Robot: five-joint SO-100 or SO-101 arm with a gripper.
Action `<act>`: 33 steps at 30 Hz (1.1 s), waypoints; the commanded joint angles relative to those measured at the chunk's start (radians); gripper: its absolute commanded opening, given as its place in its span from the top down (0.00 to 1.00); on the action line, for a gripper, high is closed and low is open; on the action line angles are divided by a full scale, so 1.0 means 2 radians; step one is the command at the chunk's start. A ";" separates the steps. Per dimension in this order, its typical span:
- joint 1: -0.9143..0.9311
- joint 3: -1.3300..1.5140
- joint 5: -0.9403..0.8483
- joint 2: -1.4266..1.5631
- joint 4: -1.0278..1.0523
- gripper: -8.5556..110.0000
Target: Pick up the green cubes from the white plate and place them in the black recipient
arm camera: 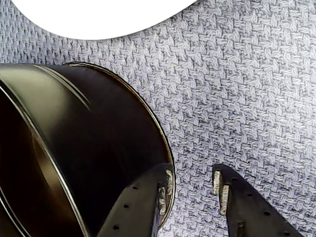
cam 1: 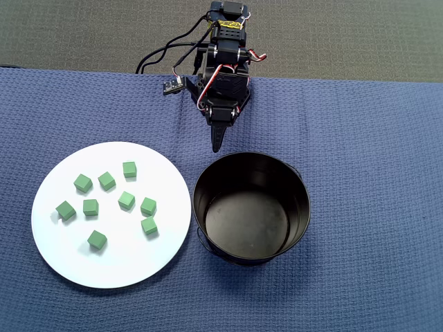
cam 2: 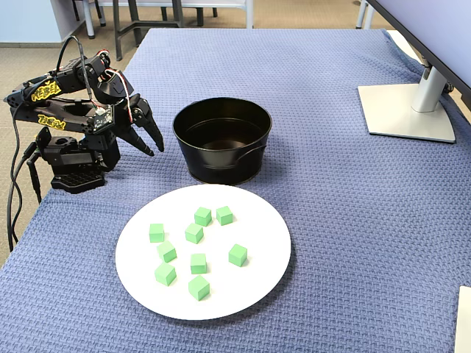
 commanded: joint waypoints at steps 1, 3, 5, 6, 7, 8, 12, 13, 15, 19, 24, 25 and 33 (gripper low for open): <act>0.002 0.020 -0.015 -0.001 -0.073 0.92; 0.002 0.020 -0.016 0.000 -0.073 0.92; 0.002 0.020 -0.016 0.000 -0.073 0.92; 0.002 0.020 -0.016 0.000 -0.073 0.92; 0.002 0.021 -0.016 0.000 -0.073 0.92; 0.002 0.021 -0.017 0.000 -0.073 0.92; 0.018 0.011 -0.021 -0.018 -0.081 0.92; 0.035 -0.003 -0.026 -0.038 -0.088 0.92; 0.065 -0.047 -0.061 -0.080 -0.083 0.91; 0.136 -0.173 -0.166 -0.114 0.038 0.82; 0.234 -0.204 -0.327 -0.173 0.010 0.77; 0.248 -0.204 -0.357 -0.196 -0.012 0.77; 0.328 -0.219 -0.552 -0.420 -0.224 0.64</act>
